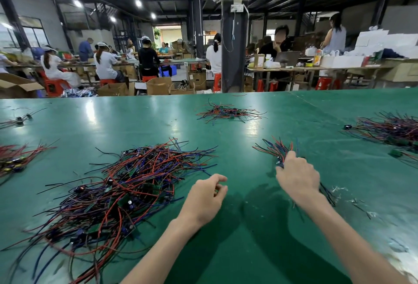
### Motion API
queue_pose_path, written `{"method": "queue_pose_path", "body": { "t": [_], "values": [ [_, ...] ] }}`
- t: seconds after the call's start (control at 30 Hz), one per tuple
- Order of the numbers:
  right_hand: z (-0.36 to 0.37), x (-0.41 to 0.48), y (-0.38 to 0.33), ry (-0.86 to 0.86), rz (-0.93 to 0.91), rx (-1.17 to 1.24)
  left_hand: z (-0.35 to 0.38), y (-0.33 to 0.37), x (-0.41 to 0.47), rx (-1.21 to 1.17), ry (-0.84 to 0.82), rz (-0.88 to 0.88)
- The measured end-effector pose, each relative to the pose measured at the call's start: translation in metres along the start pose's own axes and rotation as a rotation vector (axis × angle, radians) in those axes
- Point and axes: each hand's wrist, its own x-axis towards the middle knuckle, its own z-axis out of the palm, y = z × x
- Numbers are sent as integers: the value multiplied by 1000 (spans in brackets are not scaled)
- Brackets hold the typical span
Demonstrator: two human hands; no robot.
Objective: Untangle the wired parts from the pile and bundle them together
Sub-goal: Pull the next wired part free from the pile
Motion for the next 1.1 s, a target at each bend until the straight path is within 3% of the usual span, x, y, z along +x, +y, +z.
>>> {"method": "queue_pose_path", "body": {
  "t": [0.07, 0.13, 0.23, 0.33, 0.57, 0.73, 0.93, 1.03, 1.1],
  "values": [
    [8, -14, -14, 25, -141, -1, -9, 0, 3, 396, 96, 56],
    [19, -29, -27, 18, -266, 14, -21, -1, 6, 714, 154, -24],
    [36, -45, -43, -15, -365, 29, -40, -10, 8, 934, 145, -281],
    [47, -52, -52, -34, -430, -1, -54, -23, 8, 1028, 97, -413],
    [53, -53, -50, -2, -443, 60, -62, -28, 11, 1022, 39, -423],
    [55, -42, -42, 51, -412, 2, -64, -30, 10, 947, 142, -336],
    [53, -20, -18, -1, -222, -124, -58, -22, 10, 548, 379, -67],
    [52, -19, -16, -43, -131, -136, -52, -15, 9, 319, 405, 53],
    [50, -22, -18, -8, -169, -143, -46, -9, 8, 158, 380, 97]
  ]
}}
